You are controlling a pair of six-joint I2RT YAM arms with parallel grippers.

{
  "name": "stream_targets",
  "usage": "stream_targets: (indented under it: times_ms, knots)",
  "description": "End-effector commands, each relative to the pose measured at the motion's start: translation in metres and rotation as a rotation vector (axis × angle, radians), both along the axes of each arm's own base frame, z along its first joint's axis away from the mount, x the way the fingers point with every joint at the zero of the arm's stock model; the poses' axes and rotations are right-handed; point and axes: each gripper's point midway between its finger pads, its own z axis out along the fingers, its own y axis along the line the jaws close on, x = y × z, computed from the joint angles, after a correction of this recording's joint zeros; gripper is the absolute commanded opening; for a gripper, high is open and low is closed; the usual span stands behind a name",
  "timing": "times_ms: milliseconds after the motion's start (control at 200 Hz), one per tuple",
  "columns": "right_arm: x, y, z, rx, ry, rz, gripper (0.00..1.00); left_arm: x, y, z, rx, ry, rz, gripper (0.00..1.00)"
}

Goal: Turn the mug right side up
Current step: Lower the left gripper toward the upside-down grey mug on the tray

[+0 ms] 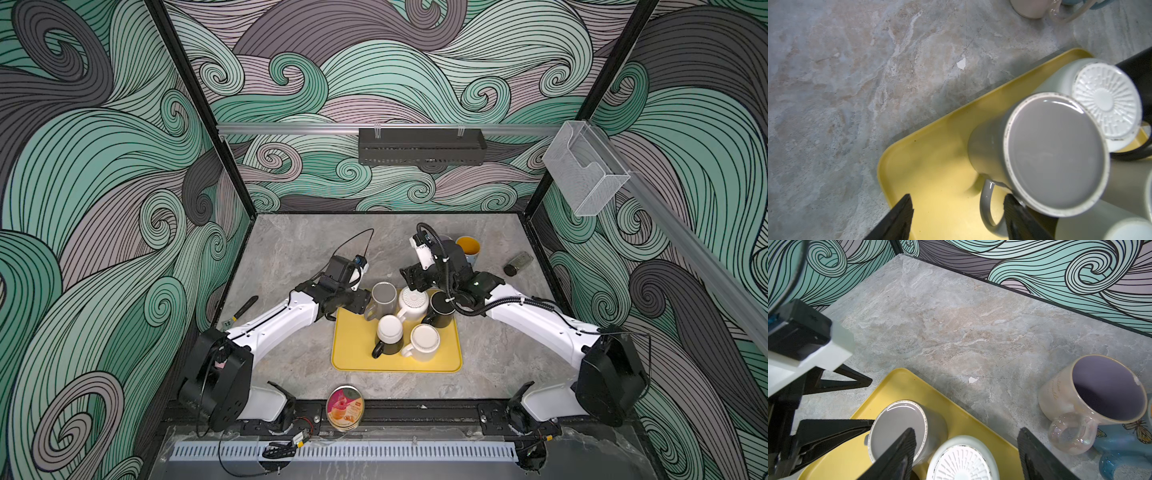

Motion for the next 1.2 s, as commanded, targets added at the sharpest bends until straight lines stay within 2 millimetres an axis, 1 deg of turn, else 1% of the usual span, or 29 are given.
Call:
stream_targets:
  times_ms: [0,200,430,605,801,1191]
  knots:
    - [-0.001,-0.004,0.005,-0.016,-0.023,-0.008,0.78,-0.002,-0.007,0.007,-0.038,-0.003,-0.036,0.71]
    - [-0.002,-0.005,0.007,-0.015,-0.032,-0.008,0.78,-0.007,-0.011,0.01,-0.064,0.002,-0.059,0.71]
    - [0.0,0.0,0.004,-0.011,-0.014,0.001,0.78,-0.013,-0.017,0.02,-0.097,-0.008,-0.089,0.7]
    - [-0.001,0.0,0.011,-0.003,-0.014,0.003,0.77,-0.021,-0.016,0.019,-0.107,0.008,-0.083,0.68]
    - [-0.004,-0.001,0.011,0.001,0.0,0.002,0.77,-0.026,-0.017,0.027,-0.12,-0.016,-0.089,0.68]
    - [-0.011,-0.007,0.011,-0.005,0.003,-0.01,0.77,-0.033,-0.027,0.019,-0.148,0.016,-0.108,0.67]
